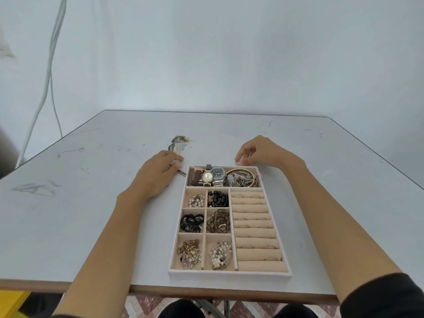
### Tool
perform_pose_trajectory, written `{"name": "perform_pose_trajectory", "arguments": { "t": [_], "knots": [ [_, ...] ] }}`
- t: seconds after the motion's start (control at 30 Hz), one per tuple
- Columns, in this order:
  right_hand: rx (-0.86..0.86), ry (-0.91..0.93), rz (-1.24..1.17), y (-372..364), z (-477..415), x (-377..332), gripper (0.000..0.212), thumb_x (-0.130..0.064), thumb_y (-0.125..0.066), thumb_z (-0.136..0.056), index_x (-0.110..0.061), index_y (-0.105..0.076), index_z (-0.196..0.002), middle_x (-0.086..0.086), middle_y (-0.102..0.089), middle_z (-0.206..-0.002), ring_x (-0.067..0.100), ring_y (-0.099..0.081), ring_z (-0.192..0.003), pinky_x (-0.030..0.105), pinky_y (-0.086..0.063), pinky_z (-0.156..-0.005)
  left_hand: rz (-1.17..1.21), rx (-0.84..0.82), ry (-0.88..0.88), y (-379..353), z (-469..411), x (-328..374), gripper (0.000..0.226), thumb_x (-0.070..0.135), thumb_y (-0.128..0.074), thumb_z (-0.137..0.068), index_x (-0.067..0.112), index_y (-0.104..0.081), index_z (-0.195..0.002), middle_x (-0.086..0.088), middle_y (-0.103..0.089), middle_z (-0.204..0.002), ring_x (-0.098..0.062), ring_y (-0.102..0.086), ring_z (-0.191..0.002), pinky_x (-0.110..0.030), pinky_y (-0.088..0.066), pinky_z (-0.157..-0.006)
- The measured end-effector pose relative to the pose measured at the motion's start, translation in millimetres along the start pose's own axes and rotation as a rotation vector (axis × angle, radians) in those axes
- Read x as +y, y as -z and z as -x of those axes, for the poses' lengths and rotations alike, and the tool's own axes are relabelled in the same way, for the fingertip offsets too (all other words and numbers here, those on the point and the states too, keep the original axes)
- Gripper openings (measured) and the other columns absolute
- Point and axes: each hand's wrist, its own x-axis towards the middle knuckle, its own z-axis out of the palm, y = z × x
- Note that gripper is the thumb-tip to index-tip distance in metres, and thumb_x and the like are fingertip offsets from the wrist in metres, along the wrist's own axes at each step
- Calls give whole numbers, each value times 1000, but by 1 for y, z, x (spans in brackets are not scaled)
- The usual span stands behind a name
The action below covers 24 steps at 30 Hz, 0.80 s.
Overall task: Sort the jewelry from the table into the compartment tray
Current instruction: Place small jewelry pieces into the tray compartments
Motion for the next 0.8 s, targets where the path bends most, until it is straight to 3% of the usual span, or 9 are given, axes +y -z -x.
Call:
{"name": "perform_pose_trajectory", "arguments": {
  "t": [0.17,0.27,0.33,0.43,0.53,0.73,0.8],
  "knots": [
    [-15,-52,54,-1,-6,0,15,-14,-79,-76,-13,-66,-83,-1,-61,-74,8,-54,-65,18,-43,-63,-139,-61,1,-3,0,1,39,36,-37,-100,27,-48,-136,4,-39,-146,-20,-41,-130,-39,-35,-107],
    [51,-21,56,-5,-1,1,18,-12,-81,-73,-13,-65,-80,0,-61,-72,8,-52,-62,24,-44,-65,-212,-129,13,-2,4,3,44,37,-29,-102,28,-37,-145,5,-28,-154,-14,-26,-141,-36,-16,-117],
    [183,9,42,-9,6,4,17,-11,-81,-71,-11,-66,-78,1,-62,-70,9,-52,-58,28,-45,-64,-236,-178,21,-1,11,6,47,38,-25,-103,27,-28,-149,6,-18,-158,-10,-13,-146,-33,-5,-119],
    [454,37,-83,-6,23,1,14,-13,-81,-71,-12,-68,-75,7,-66,-70,7,-52,-46,18,-45,-55,-258,-211,23,4,30,11,50,40,-21,-103,27,-20,-151,6,-10,-159,-8,-4,-146,-30,0,-118],
    [575,47,-168,3,49,-22,12,-19,-82,-71,-15,-71,-76,6,-69,-72,11,-54,-45,15,-43,-54,-294,-206,1,7,57,15,52,42,-19,-102,26,-16,-152,9,-7,-159,-4,-1,-146,-26,3,-116],
    [333,98,-336,-17,140,-79,12,-19,-83,-70,-15,-72,-75,3,-69,-72,11,-50,-52,14,-41,-54,-261,-165,11,9,75,18,51,40,-24,-102,25,-21,-150,9,-10,-159,-2,-4,-145,-25,1,-117],
    [268,88,-359,-31,168,-86,11,-20,-83,-69,-16,-74,-74,-6,-67,-66,7,-47,-53,12,-39,-54,-247,-156,16,9,74,19,51,39,-26,-101,24,-23,-150,9,-12,-159,-3,-6,-145,-26,0,-118]
  ]
}}
